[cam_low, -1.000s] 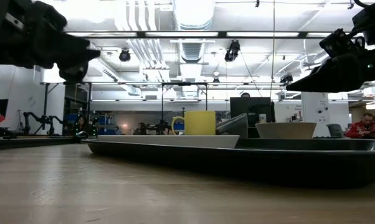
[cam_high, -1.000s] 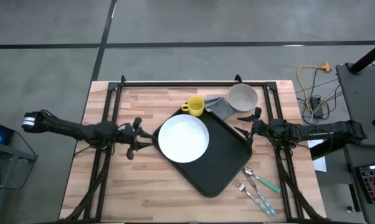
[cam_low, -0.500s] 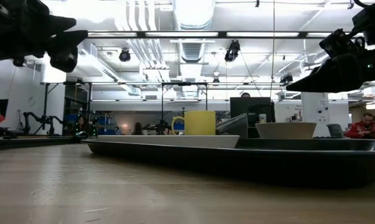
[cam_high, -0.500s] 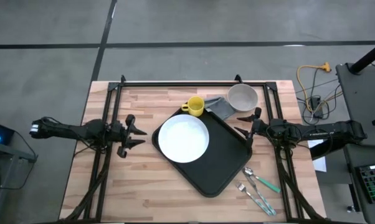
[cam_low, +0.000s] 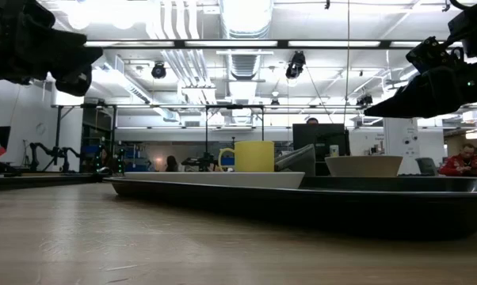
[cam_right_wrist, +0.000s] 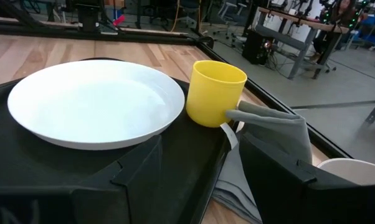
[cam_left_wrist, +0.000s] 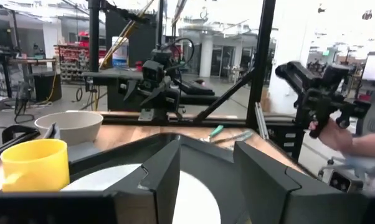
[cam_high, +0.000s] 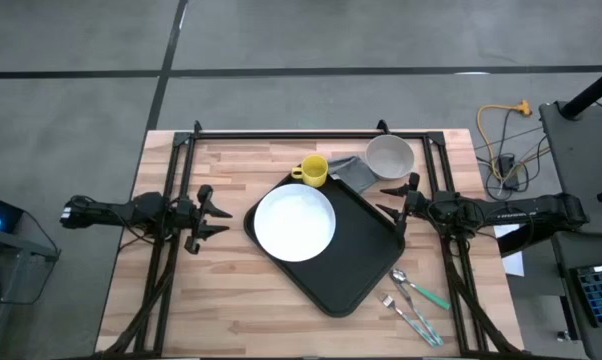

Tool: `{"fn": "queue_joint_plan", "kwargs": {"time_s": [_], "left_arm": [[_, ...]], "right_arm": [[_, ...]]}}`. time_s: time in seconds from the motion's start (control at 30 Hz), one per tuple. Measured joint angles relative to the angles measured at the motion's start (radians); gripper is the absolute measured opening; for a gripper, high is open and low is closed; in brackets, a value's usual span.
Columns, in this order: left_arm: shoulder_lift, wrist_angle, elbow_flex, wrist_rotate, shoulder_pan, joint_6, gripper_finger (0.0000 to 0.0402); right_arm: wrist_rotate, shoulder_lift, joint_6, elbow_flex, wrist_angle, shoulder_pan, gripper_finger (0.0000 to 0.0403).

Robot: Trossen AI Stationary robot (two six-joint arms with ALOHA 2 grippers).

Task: Set up tray
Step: Put the gray bowl on top of the white plate on the black serving tray

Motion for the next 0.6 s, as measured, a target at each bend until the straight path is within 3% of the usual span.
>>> {"fn": "queue_joint_plan", "kwargs": {"time_s": [0.6], "left_arm": [[0.015,-0.052,0.001,-0.003,0.000,0.013,0.0136]], "right_arm": [[0.002,-0.001,-0.030,0.000,0.021,0.000,0.0208]]}}
